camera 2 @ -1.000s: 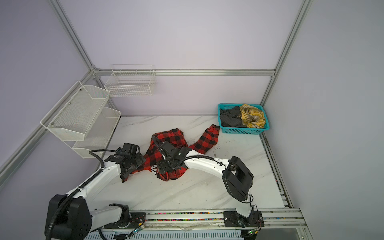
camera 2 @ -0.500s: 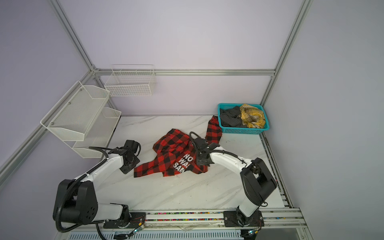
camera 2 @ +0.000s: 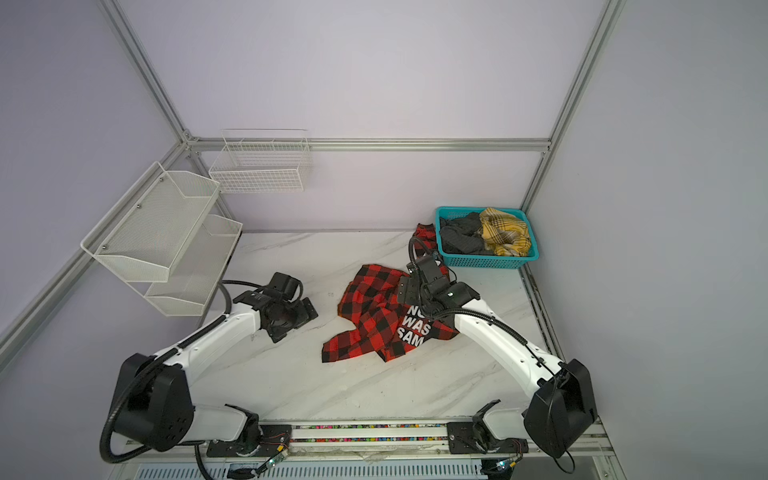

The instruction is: Fold and stack the long sleeve shirts

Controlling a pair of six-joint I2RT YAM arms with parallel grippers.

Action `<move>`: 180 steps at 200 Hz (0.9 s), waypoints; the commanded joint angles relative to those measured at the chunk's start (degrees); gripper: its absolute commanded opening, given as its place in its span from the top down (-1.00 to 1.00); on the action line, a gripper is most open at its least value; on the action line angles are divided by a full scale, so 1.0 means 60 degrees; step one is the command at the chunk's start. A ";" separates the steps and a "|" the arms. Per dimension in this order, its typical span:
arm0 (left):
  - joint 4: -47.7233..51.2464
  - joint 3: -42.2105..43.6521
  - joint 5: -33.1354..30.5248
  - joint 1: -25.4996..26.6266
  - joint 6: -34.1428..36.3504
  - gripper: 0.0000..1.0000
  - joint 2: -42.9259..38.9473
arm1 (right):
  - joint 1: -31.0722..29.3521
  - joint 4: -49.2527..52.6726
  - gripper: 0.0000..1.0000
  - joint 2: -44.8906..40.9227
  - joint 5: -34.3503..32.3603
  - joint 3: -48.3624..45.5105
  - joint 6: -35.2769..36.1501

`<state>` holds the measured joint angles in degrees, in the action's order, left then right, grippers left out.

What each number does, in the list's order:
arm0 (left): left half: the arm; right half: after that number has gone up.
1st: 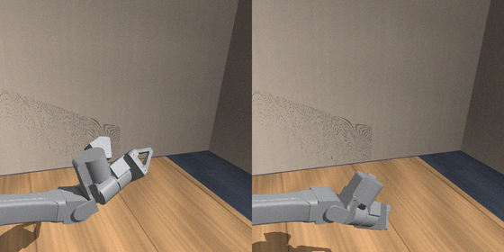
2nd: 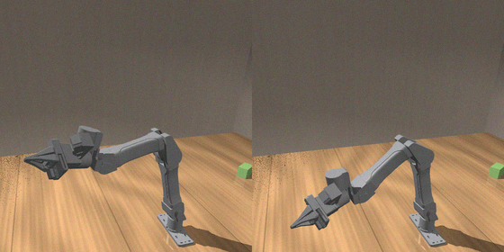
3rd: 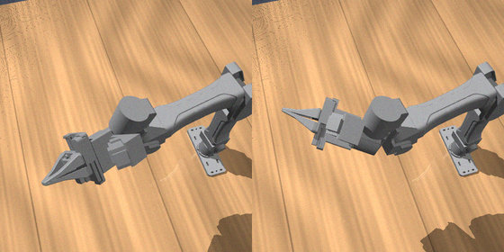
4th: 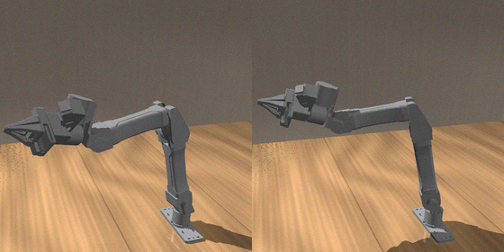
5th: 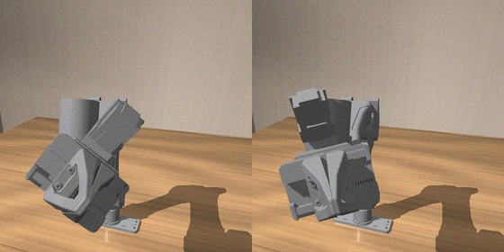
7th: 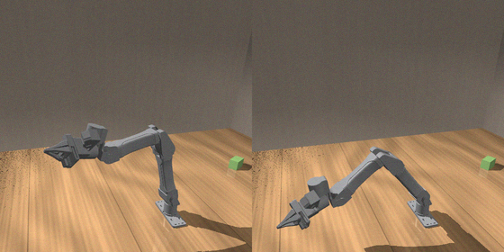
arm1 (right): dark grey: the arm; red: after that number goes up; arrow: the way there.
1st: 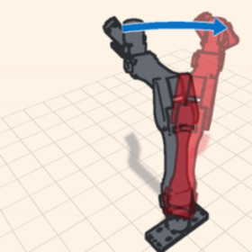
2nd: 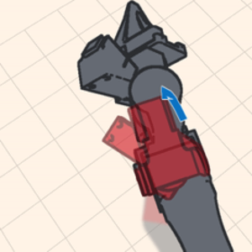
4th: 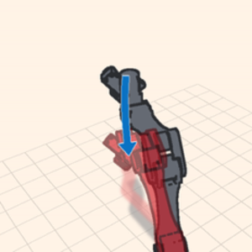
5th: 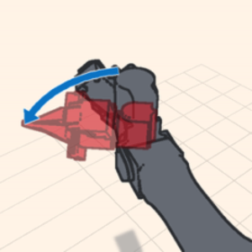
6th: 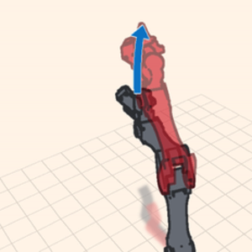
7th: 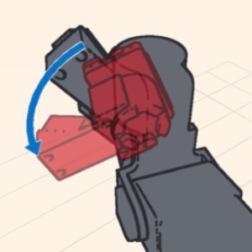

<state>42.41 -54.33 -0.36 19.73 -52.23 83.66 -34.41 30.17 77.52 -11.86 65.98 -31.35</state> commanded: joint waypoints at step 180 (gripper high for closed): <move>0.0399 0.0664 0.3226 0.1953 0.0831 -0.68 0.1171 | 0.2530 0.1051 -0.68 0.2201 0.0565 0.1047 -0.0474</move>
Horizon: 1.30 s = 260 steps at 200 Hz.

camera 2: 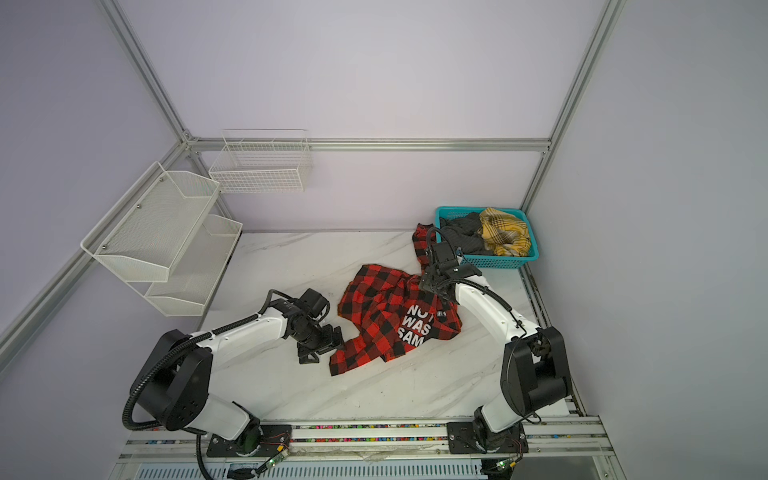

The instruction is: Fold and stack the long sleeve shirts

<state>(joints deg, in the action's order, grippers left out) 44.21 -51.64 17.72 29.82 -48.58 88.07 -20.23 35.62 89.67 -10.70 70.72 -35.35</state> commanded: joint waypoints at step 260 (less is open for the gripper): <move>0.1175 -0.6424 -0.2396 -0.2040 0.1061 1.00 -0.0708 | 0.0524 -0.0296 -0.28 0.0020 0.1749 -0.0091 -0.0089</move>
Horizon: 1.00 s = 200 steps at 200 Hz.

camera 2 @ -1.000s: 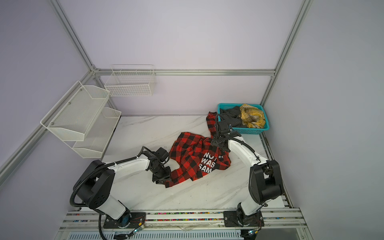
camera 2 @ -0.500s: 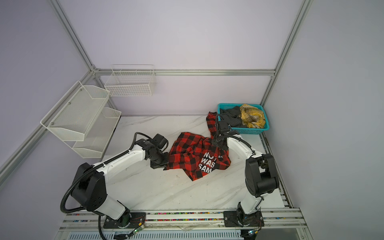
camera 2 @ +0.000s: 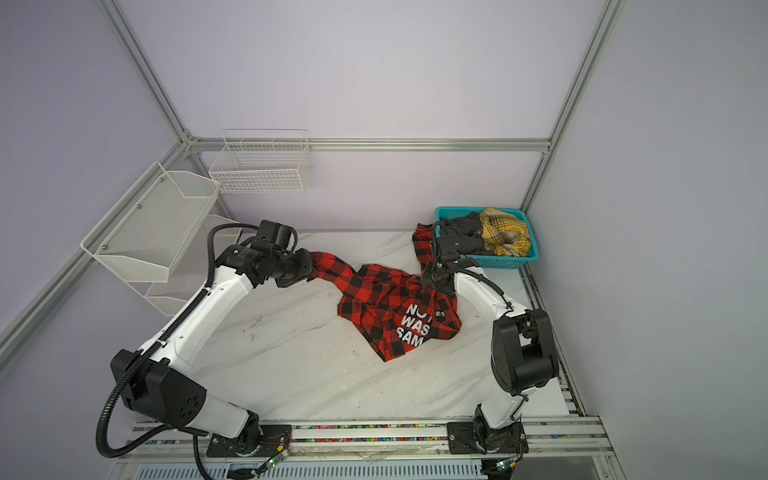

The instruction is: Fold and stack the long sleeve shirts

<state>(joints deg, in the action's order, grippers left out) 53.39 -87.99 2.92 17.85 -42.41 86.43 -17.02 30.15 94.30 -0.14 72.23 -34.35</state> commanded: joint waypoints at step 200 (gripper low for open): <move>0.0003 -0.9898 -0.2463 -0.4980 -0.1911 1.00 0.2014 | -0.0126 -0.6175 1.00 0.1653 0.6122 0.6200 -0.0539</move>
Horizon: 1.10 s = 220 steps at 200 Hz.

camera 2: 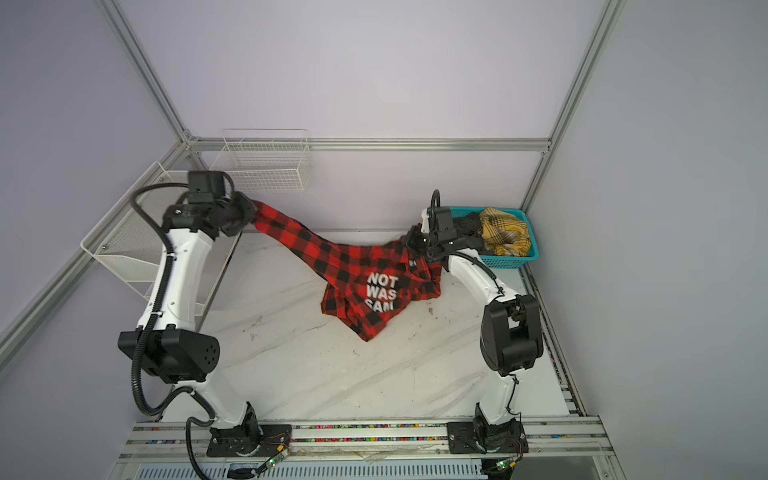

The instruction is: Fold and stack the long sleeve shirts

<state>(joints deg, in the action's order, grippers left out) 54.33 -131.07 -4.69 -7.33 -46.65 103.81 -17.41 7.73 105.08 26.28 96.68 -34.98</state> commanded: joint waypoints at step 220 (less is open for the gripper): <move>-0.2721 0.4661 0.3372 0.3880 0.0602 1.00 -0.1844 | -0.0066 0.2306 1.00 -0.5120 -0.3153 -0.8795 0.1352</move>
<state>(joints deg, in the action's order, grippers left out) 43.11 -91.07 14.48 15.51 -44.23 87.88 -17.89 14.50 74.56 16.60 43.11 -27.07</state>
